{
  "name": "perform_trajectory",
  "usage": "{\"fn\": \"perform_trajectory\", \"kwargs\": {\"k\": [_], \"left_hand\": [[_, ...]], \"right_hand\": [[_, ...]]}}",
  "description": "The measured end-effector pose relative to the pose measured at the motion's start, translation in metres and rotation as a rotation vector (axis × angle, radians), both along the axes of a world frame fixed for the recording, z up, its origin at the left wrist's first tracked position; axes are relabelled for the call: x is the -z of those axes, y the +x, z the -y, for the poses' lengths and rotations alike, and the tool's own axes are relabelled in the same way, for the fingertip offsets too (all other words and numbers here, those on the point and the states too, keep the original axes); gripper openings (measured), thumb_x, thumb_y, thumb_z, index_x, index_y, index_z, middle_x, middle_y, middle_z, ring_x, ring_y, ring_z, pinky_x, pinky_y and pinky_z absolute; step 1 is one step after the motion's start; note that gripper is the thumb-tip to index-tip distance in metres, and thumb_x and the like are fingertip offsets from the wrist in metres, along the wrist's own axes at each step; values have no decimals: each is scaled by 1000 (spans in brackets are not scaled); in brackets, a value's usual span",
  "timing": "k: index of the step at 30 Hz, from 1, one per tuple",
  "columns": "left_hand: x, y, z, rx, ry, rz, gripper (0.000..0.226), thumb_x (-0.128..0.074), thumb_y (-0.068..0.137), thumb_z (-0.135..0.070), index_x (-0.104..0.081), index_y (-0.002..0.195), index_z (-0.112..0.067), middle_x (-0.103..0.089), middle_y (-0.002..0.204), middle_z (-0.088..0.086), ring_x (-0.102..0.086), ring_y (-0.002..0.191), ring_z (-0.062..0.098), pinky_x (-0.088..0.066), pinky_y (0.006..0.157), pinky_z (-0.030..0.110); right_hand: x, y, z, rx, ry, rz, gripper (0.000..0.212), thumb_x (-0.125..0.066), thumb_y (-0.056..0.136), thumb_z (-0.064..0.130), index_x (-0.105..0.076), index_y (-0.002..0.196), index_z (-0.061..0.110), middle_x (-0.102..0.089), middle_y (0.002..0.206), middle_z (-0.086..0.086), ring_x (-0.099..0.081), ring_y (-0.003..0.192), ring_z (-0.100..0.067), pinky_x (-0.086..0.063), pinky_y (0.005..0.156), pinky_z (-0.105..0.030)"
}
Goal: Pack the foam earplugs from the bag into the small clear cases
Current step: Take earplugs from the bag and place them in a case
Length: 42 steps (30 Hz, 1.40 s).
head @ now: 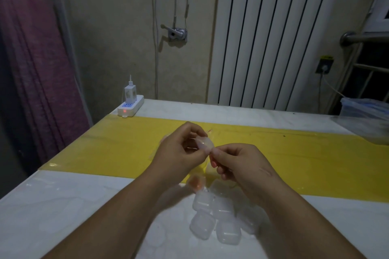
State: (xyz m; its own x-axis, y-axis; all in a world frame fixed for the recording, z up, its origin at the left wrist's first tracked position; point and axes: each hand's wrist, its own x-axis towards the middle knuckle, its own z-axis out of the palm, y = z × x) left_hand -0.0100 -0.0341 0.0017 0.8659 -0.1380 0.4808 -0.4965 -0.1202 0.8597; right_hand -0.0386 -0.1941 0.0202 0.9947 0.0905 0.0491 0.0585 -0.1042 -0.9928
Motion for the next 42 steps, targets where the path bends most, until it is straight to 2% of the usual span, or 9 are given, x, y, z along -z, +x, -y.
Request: {"fn": "perform_trajectory", "kwargs": {"k": [7,11,21,24,28,32,35,38,42], "left_hand": [[2,-1,-1,-50,85,11,17,-71,70,-19,-63,85,-22,-72,90,-2,-70,81,20,-58,76,47],[2,2,-1,-108,147,38,18,-73,68,-27,-64,82,-32,-71,92,-9,-68,85,14,-58,77,41],[4,0,0,-105,168,53,14,-76,76,-15,-65,85,-19,-72,93,-11,-69,85,8,-58,77,29],[3,-3,2,-127,185,73,14,-76,80,-12,-64,84,-19,-70,83,-9,-67,78,7,-57,72,26],[-4,-6,5,-158,7,-21,9,-66,90,-19,-61,89,-25,-71,74,6,-65,68,22,-50,58,31],[-6,-4,2,-107,-100,-112,35,-48,97,-4,-63,104,-35,-71,91,5,-69,73,18,-55,64,22],[-8,-3,-2,-82,-33,-136,49,-40,93,9,-70,97,-29,-66,102,8,-69,69,13,-54,63,19],[-8,-4,-3,-39,49,-193,42,-54,85,12,-74,96,-23,-70,98,10,-68,70,11,-58,69,26],[-6,-4,-7,-45,122,-149,38,-78,74,1,-74,94,-31,-71,92,-3,-65,81,10,-56,79,33]], "right_hand": [[0,0,0,76,-34,53,21,-69,88,16,-71,68,8,-59,56,2,-49,50,-9,-42,48,-21],[0,0,-1,120,-76,80,25,-70,87,19,-69,63,12,-57,53,4,-49,49,-11,-42,49,-22],[-2,-1,-1,138,-147,84,25,-70,87,24,-72,67,10,-58,57,-3,-49,52,-15,-44,54,-32],[0,-1,-3,193,-191,105,28,-68,85,20,-67,58,11,-50,49,-1,-41,48,-15,-37,50,-28],[3,0,-1,225,-256,161,18,-66,82,14,-68,68,3,-45,52,-1,-36,52,-16,-33,52,-28],[-2,1,5,162,-169,126,15,-68,85,14,-72,71,11,-55,53,1,-44,47,-13,-39,46,-22],[-2,2,7,123,-35,120,6,-71,86,10,-73,82,6,-62,62,-4,-53,53,-13,-46,51,-23],[0,3,8,110,-2,119,4,-70,86,6,-72,82,7,-62,64,-8,-55,56,-15,-49,52,-24],[0,3,10,118,-42,128,8,-69,87,5,-72,81,9,-62,64,-8,-55,57,-15,-49,53,-25]]}}
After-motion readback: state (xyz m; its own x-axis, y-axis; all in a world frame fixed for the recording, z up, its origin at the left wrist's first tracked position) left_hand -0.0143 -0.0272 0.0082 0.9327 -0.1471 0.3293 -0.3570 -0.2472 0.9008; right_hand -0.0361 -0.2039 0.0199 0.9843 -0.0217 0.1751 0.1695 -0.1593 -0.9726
